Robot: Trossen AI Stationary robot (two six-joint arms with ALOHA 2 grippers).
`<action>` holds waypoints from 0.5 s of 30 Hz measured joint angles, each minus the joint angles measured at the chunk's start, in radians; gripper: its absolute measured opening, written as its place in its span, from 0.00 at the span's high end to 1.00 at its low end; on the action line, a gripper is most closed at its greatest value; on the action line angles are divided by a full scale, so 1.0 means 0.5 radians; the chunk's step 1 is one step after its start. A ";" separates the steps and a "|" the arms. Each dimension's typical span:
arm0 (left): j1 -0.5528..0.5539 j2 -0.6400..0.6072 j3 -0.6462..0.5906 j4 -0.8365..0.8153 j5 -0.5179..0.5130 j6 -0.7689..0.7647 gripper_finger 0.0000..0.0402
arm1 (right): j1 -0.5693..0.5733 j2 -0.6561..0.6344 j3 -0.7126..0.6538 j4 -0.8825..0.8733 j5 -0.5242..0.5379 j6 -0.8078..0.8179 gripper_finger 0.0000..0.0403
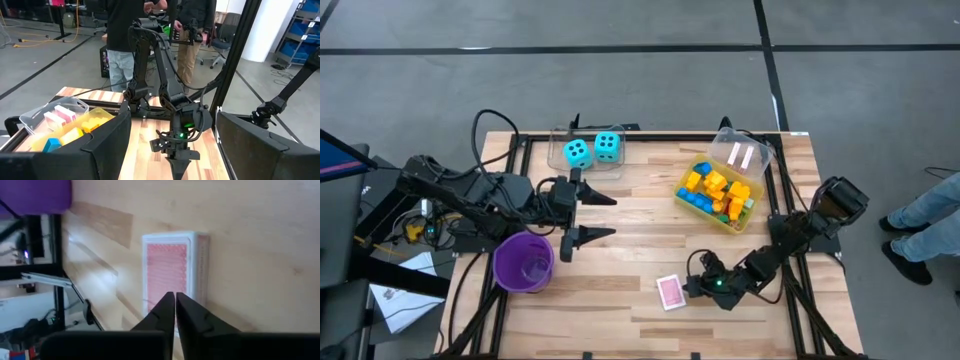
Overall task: Pick & Place Toys
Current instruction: Put the red deck of cards into the white bin
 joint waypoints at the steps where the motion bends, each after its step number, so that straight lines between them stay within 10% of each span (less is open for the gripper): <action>1: 0.000 0.000 0.000 -0.001 0.000 0.000 0.29 | -0.002 0.015 0.000 0.007 -0.030 0.004 0.97; 15: 0.000 0.000 0.000 -0.003 0.000 0.000 0.29 | -0.018 0.144 0.001 0.171 -0.105 0.040 1.00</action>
